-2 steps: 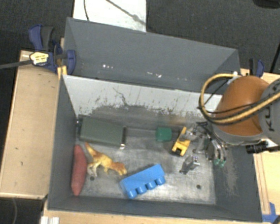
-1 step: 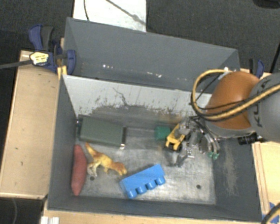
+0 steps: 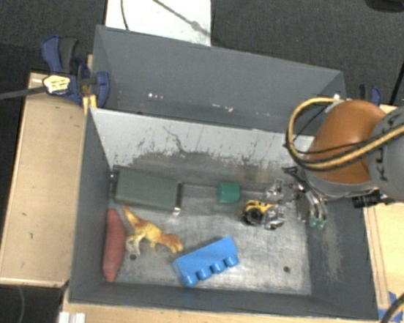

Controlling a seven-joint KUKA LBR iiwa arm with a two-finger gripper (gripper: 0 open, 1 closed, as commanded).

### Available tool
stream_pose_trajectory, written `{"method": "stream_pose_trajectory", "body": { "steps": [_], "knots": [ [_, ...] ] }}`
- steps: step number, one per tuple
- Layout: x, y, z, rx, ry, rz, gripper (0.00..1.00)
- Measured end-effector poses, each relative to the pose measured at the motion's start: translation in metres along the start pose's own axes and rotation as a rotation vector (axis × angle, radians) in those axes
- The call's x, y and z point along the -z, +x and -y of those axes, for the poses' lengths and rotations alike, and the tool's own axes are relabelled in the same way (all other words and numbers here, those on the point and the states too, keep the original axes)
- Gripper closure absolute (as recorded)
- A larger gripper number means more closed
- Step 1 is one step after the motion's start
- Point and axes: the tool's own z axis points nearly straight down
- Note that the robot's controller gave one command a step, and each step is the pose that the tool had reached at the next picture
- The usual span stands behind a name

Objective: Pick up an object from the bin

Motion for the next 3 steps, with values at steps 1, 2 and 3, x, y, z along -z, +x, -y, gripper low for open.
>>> {"method": "stream_pose_trajectory", "body": {
  "steps": [1,2,3],
  "knots": [
    [0.0,0.0,0.0,0.001,0.0,0.0,1.0],
    [0.041,0.018,-0.005,-0.008,-0.001,-0.009,1.0],
    [0.067,0.007,0.009,0.003,0.0,0.0,1.0]
  ]
}}
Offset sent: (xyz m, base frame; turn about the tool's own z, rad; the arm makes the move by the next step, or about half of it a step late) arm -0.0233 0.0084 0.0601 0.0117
